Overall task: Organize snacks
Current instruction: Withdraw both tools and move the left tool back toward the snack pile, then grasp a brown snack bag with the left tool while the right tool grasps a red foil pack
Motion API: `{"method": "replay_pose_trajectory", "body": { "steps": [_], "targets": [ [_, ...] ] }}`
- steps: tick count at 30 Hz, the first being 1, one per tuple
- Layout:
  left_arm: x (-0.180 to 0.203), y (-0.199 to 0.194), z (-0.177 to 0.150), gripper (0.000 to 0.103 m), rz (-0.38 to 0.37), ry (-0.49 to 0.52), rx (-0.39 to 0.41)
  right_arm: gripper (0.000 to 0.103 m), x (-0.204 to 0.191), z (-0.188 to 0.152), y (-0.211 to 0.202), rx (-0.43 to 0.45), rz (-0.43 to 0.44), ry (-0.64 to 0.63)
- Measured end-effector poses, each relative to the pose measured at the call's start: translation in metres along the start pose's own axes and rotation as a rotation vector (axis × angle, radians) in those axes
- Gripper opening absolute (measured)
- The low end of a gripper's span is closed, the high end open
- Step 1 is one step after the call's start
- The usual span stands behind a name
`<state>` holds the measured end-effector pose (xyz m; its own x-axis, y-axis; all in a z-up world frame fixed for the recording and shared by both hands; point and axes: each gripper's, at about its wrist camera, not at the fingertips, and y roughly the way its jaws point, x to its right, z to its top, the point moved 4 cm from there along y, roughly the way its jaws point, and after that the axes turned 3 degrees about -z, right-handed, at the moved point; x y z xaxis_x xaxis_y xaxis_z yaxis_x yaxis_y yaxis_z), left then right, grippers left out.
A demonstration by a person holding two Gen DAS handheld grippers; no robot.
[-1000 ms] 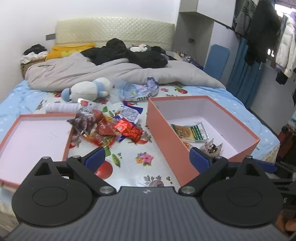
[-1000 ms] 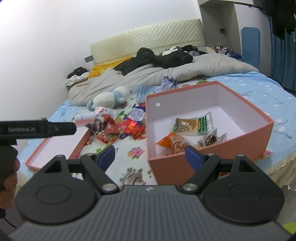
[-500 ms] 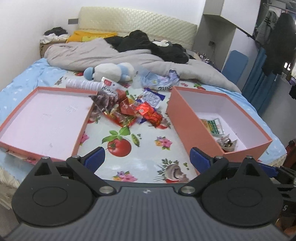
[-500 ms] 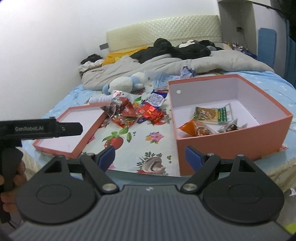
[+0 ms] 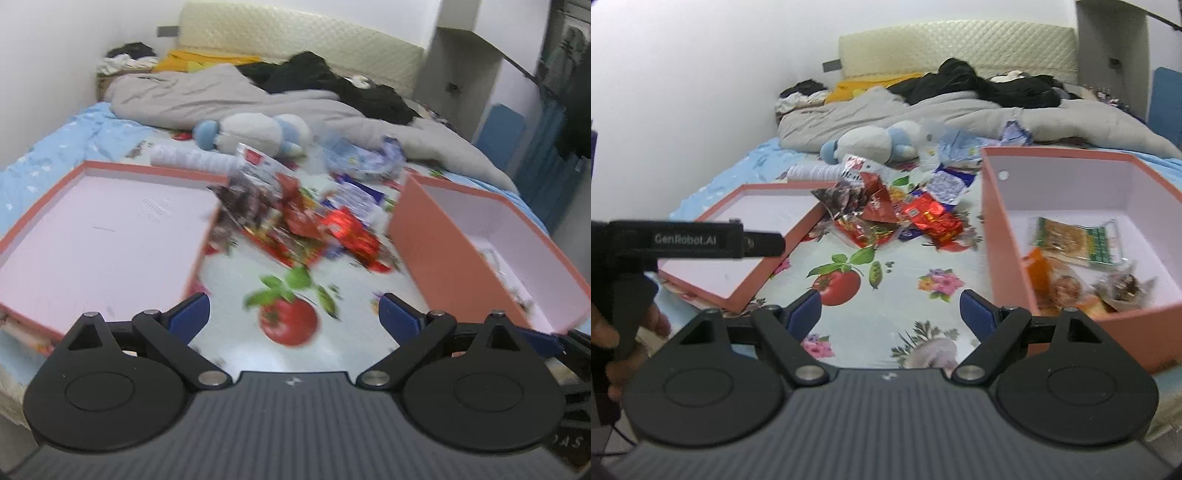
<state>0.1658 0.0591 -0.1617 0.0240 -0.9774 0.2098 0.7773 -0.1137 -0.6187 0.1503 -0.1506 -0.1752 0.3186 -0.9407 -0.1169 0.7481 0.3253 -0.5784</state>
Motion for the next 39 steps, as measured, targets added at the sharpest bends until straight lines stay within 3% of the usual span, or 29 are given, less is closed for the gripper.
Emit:
{"method": "replay_pose_trajectory", "body": {
  "steps": [8,14,21,23,25,27,31,35,39],
  "targets": [
    [-0.033,0.060,0.020,0.100,-0.049,-0.085,-0.034,0.083,0.000,0.013,0.060,-0.012,-0.037,-0.033],
    [-0.045,0.107,0.043,0.100,-0.056,-0.095,-0.035,0.083,0.000,0.023,0.113,-0.021,-0.143,-0.112],
    [-0.042,0.161,0.073,0.100,-0.157,-0.131,-0.061,0.081,0.011,0.033,0.168,-0.044,-0.174,-0.064],
    [-0.038,0.174,0.078,0.099,-0.168,-0.125,-0.064,0.080,0.012,0.036,0.181,-0.045,-0.189,-0.062],
    [-0.036,0.187,0.083,0.098,-0.168,-0.119,-0.059,0.069,0.014,0.039,0.196,-0.053,-0.211,-0.050],
    [-0.037,0.201,0.088,0.098,-0.141,-0.134,-0.048,0.069,0.017,0.043,0.208,-0.059,-0.234,-0.030],
    [-0.033,0.215,0.099,0.093,-0.146,-0.111,-0.010,0.069,0.020,0.049,0.223,-0.053,-0.292,-0.016],
    [-0.035,0.236,0.102,0.089,-0.146,-0.139,-0.026,0.069,0.020,0.052,0.234,-0.044,-0.313,-0.007],
    [-0.037,0.257,0.100,0.074,-0.139,-0.159,-0.057,0.069,0.023,0.050,0.245,-0.058,-0.350,-0.030]
  ]
}}
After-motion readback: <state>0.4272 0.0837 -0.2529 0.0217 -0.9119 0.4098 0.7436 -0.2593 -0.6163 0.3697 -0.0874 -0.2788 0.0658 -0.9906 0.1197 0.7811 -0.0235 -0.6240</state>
